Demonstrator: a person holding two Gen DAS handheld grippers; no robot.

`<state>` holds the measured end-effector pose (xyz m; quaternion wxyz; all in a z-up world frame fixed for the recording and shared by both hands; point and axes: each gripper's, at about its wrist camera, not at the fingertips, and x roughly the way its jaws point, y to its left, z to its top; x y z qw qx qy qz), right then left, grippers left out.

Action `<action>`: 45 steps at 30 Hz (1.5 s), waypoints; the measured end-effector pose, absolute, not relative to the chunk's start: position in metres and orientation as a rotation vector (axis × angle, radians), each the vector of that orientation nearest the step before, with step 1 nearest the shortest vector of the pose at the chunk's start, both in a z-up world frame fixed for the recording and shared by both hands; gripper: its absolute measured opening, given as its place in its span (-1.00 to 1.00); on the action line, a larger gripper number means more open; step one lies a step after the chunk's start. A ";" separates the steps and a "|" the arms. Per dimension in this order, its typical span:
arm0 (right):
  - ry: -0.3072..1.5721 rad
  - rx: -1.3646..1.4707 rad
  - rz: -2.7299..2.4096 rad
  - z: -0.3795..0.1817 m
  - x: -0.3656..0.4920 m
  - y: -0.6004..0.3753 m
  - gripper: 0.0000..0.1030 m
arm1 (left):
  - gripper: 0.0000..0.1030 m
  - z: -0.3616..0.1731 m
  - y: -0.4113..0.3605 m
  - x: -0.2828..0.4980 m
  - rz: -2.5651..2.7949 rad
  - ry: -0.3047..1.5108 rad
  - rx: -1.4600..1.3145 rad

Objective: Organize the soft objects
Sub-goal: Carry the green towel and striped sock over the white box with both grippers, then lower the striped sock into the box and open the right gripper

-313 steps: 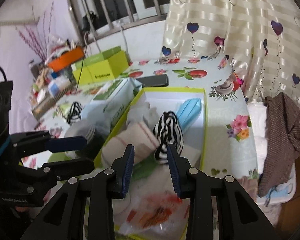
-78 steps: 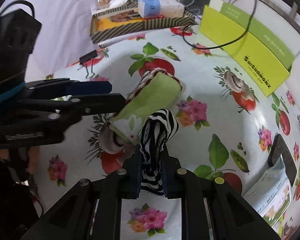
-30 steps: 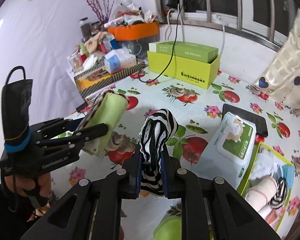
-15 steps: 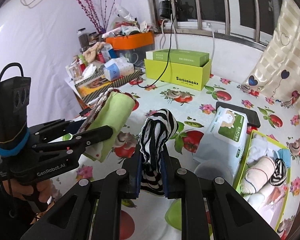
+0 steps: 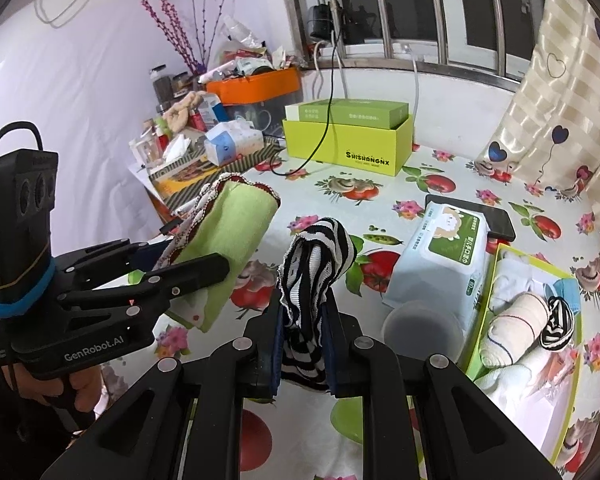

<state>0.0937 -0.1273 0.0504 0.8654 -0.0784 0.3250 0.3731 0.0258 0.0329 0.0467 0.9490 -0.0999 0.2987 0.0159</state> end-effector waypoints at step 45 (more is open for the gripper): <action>0.633 0.011 0.601 0.055 0.100 -0.244 -0.70 | -0.25 0.060 -0.065 0.070 -0.168 0.637 -0.108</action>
